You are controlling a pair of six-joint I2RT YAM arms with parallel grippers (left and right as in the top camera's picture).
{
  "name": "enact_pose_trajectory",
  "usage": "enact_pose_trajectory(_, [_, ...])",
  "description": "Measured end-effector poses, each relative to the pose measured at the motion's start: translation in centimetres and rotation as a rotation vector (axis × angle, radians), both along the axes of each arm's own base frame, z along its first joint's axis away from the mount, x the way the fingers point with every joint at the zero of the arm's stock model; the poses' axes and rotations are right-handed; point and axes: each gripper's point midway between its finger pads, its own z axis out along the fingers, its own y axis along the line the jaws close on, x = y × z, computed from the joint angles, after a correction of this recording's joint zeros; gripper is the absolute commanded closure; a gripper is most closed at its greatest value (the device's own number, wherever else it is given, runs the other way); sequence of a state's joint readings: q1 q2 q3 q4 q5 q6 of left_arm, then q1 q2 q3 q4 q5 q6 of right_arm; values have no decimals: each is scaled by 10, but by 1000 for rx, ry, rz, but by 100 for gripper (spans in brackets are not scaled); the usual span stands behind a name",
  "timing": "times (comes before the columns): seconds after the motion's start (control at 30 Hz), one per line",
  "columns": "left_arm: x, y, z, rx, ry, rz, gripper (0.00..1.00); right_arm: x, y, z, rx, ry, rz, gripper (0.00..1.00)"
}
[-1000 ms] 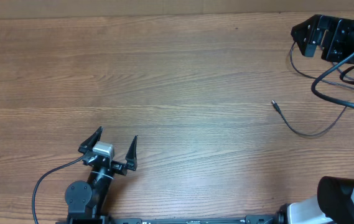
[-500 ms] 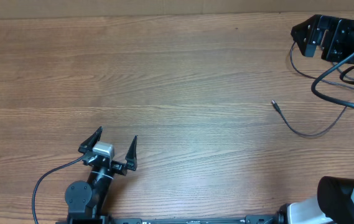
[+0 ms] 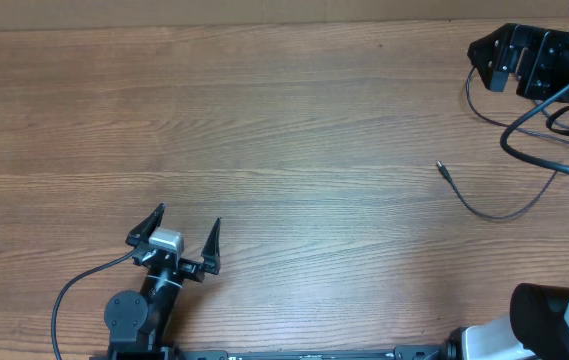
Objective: Untangle cables
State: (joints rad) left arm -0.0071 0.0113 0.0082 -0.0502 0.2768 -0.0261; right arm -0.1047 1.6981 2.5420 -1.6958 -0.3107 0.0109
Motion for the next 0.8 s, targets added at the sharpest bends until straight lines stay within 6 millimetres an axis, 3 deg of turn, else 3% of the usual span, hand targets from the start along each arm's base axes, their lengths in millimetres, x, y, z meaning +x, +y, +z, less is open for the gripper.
enact_pose_trajectory(0.23, [0, 0, 0, 0, 0, 0, 0, 3, -1, 8, -14, -46, 6, 0])
enact_pose_trajectory(0.4, [0, 0, 0, 0, 0, 0, 0, -3, 5, 40, -36, -219, 23, 0])
enact_pose_trajectory(0.5, [0, 0, -1, 0, 2, 0, 0, -14, 13, 47, -40, -302, 44, 0])
enact_pose_trajectory(0.6, [0, 0, 0, 0, 2, 0, 0, -20, 20, 33, -34, -367, 59, 0])
enact_pose_trajectory(0.8, [0, 0, -1, 0, 3, 0, 0, -4, 27, 6, 6, -532, 85, 0])
